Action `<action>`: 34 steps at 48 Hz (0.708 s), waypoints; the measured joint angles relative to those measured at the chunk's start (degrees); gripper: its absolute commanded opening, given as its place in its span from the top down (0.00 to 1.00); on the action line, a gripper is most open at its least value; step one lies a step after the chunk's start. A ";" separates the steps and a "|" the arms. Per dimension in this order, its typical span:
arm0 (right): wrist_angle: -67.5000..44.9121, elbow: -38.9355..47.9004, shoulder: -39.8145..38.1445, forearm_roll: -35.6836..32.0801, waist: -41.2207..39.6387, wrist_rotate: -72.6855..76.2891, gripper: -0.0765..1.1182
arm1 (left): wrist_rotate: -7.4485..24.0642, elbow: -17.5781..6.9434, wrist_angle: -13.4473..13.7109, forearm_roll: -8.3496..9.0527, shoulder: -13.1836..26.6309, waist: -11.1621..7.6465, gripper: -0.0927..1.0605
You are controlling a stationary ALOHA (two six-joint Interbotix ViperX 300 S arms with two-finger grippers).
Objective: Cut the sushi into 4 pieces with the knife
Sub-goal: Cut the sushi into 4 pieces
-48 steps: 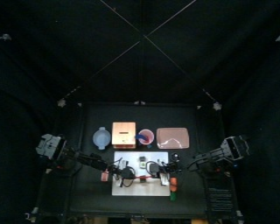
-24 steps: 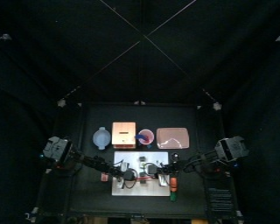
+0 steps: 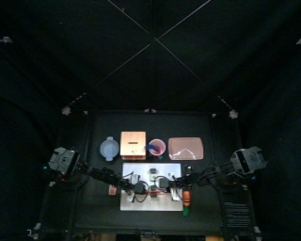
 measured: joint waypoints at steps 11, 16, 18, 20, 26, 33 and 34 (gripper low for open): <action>0.26 0.09 -0.44 -0.97 -0.97 0.00 0.78 | 0.09 0.09 0.35 2.37 -1.23 2.02 0.64; 0.26 0.09 -0.44 -0.97 -0.97 0.00 0.78 | 0.09 0.18 0.44 3.08 -1.49 2.02 0.62; 0.35 0.09 -0.44 -0.97 -0.97 0.00 0.78 | 0.09 0.09 0.53 3.25 -1.49 2.11 0.61; 0.26 0.09 -0.44 -0.97 -0.97 0.00 0.78 | 0.09 0.18 0.53 3.25 -1.58 2.02 0.60; 0.53 0.09 -0.62 -1.05 -1.05 0.09 0.78 | 0.18 0.09 0.70 3.60 -1.93 1.93 0.51; 1.23 -0.18 -0.79 -1.32 -1.58 -0.44 0.78 | 0.79 0.44 1.14 3.78 -2.81 1.85 0.35; 1.41 -0.18 -0.88 -1.41 -1.76 -0.44 0.78 | 0.79 0.53 1.14 3.87 -3.08 1.85 0.33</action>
